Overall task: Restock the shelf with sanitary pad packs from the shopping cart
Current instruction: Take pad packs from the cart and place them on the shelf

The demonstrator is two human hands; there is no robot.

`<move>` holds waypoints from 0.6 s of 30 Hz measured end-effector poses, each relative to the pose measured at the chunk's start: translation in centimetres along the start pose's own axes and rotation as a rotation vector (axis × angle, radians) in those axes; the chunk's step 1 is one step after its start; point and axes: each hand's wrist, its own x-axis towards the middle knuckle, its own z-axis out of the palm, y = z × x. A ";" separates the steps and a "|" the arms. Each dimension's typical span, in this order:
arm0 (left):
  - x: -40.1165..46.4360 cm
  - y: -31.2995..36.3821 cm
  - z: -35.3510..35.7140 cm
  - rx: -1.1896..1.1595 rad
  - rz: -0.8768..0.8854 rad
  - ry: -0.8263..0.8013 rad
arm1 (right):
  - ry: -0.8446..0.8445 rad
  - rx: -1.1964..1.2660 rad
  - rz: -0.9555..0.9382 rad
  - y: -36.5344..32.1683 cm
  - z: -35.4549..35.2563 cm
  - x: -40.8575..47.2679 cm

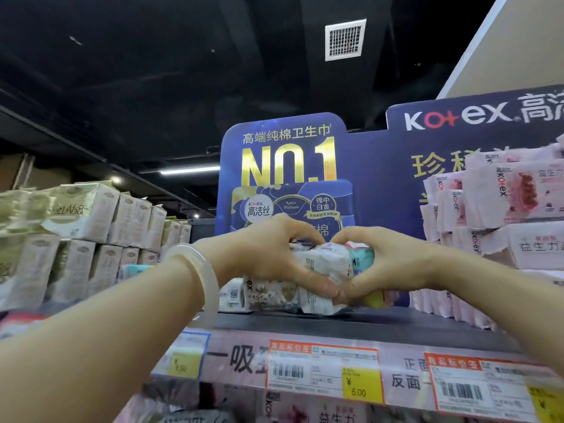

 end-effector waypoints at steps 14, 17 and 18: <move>-24.1 -6.5 -11.6 0.279 -0.252 0.298 | -0.040 -0.077 -0.445 -21.3 12.3 1.9; -33.2 -10.2 -11.1 0.271 -0.460 0.219 | -0.176 -0.010 -0.529 -25.5 22.0 2.5; -36.3 -11.4 -10.8 0.264 -0.523 0.190 | -0.226 0.015 -0.547 -26.8 25.5 2.5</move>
